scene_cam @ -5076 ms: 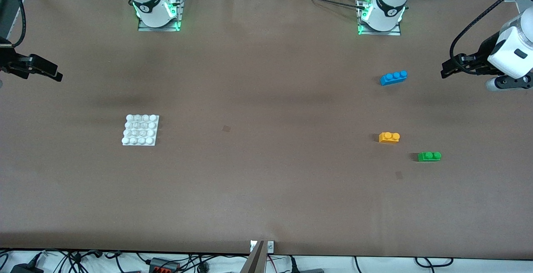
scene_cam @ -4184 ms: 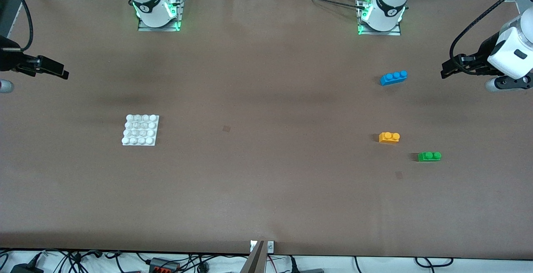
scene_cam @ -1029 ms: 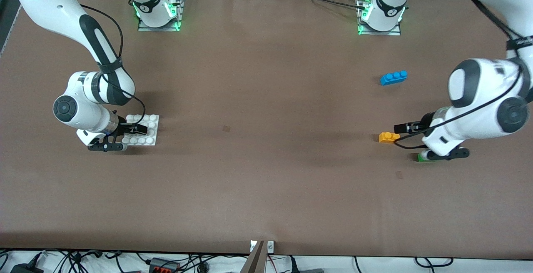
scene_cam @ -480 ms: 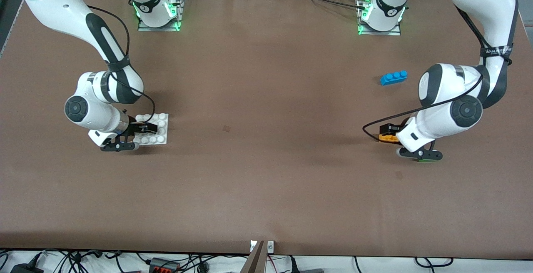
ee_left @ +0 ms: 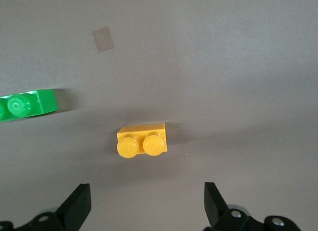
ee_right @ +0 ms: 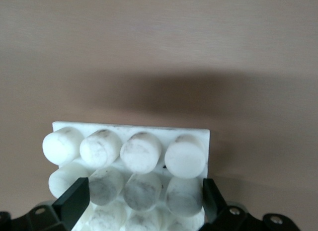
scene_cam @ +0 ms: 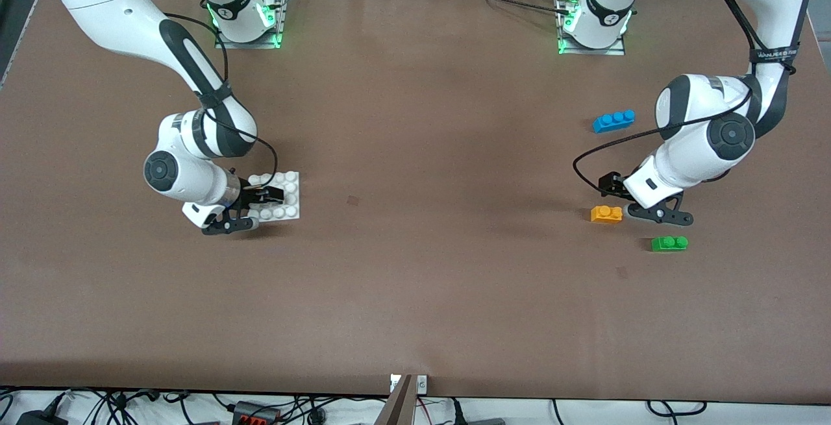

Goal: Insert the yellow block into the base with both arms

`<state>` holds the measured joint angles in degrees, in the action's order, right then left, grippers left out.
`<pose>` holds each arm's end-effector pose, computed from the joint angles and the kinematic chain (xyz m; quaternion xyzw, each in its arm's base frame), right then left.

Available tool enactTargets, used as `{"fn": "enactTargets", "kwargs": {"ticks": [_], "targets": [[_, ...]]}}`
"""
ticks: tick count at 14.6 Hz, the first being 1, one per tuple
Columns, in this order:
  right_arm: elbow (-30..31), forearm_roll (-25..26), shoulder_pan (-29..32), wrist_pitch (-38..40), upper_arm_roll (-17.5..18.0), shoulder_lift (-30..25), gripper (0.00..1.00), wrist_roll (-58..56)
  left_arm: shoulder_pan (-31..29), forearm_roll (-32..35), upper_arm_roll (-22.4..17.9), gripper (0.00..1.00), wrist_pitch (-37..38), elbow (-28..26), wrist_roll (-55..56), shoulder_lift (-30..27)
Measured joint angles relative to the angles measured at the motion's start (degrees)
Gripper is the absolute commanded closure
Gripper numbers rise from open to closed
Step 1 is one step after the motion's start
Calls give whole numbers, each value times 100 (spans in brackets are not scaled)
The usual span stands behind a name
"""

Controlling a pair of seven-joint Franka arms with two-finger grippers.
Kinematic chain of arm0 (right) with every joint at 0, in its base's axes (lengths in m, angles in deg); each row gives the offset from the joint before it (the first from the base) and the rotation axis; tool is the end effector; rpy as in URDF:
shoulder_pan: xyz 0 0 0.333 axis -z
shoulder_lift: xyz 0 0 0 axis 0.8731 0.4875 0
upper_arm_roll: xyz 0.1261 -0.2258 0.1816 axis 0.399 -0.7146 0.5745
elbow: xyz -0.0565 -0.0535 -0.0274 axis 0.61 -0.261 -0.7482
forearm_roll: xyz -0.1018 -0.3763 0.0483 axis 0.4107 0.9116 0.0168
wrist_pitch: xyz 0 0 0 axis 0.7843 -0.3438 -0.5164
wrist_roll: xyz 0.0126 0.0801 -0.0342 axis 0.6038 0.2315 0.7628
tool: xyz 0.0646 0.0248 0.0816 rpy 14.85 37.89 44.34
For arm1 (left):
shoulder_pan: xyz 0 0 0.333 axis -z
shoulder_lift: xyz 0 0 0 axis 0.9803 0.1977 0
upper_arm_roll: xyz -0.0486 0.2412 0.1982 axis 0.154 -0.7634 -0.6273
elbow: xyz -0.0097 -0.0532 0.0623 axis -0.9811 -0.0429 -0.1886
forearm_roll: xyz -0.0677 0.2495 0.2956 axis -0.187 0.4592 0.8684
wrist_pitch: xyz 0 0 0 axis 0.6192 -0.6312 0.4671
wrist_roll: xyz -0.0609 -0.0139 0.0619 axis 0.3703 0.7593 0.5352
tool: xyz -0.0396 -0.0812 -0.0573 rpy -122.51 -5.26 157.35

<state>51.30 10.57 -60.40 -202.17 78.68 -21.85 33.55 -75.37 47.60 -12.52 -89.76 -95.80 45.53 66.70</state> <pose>0.5918 0.1257 0.1742 -0.9929 -0.0544 0.0525 0.0913 0.5802 -0.0478 0.2988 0.9967 -0.0788 -0.0187 0.0064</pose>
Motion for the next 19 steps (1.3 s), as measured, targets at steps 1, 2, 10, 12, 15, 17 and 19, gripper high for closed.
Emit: {"fn": "enactTargets", "kwargs": {"ticks": [1,2,10,12,15,17,19], "targets": [[-85,-127,-117,0,9,59,2,89,-3,0,-1,0,-120,-72,-17,12],[-191,-222,-268,0,14,133,2,239,-9,0,-2,0,-216,-122,-21,36],[-1327,-275,-1632,-22,40,841,3,2076,-101,0,-10,0,-778,-203,-44,472],[-1612,-297,-1850,-23,43,1021,3,2259,-102,0,-10,0,-888,-203,-51,522],[-2033,-301,-2224,-35,55,1286,3,2613,-101,0,-9,0,-995,-203,-146,595],[-2321,-302,-2550,-77,61,1474,3,2902,-103,0,-9,0,-1111,-203,-332,648],[-2558,-302,-2844,-203,63,1643,4,3201,-122,0,-10,0,-1206,-204,-408,724]]}}
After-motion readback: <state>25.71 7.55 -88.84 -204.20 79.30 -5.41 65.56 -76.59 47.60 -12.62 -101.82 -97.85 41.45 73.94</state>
